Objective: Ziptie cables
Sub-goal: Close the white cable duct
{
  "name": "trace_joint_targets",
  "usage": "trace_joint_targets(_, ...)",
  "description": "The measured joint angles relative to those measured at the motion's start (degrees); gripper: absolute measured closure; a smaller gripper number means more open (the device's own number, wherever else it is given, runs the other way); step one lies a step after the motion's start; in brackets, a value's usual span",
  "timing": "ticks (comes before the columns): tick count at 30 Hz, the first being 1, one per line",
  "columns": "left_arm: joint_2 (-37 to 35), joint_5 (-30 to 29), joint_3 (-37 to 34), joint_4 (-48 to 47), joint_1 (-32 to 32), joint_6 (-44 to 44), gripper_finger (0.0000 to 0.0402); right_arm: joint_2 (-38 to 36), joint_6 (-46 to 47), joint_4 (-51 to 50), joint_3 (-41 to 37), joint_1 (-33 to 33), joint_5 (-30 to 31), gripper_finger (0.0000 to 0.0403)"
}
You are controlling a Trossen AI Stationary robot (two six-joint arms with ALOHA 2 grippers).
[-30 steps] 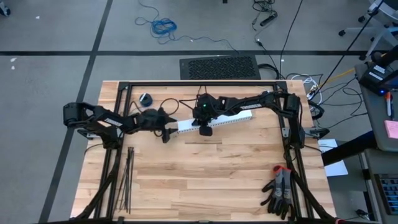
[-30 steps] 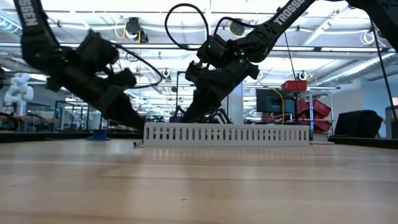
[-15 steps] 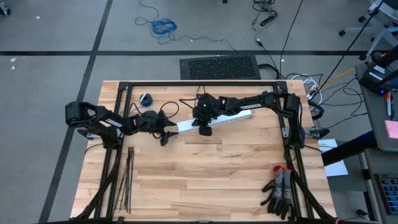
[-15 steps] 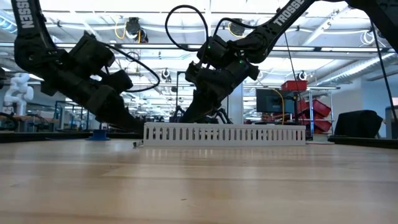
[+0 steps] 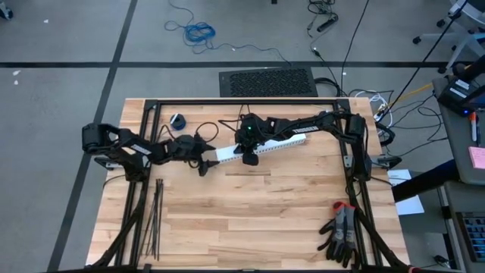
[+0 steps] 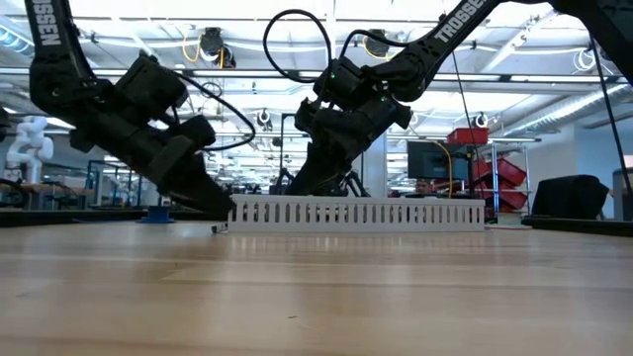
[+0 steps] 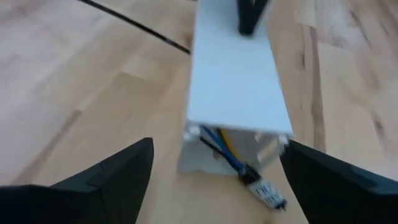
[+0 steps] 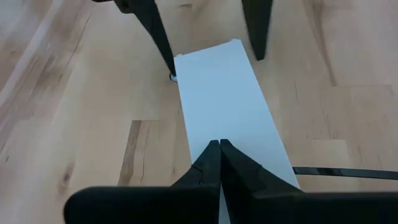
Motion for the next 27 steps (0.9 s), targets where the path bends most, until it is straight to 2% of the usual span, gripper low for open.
trace_joint_targets(14,4.73,-6.43,0.99,0.78,-3.04,-0.88,0.0059,0.0,0.57,0.04,0.0,0.0,-0.01,0.0403)
trace_joint_targets(22,8.08,-6.81,0.97,5.26,-3.09,-1.0,0.0115,0.02,1.96,0.4,-0.02,0.12,0.18,0.0403)
trace_joint_targets(27,9.94,-7.22,0.98,7.94,-3.09,-1.07,0.0125,0.04,2.19,0.46,-0.02,0.24,0.24,0.0403)
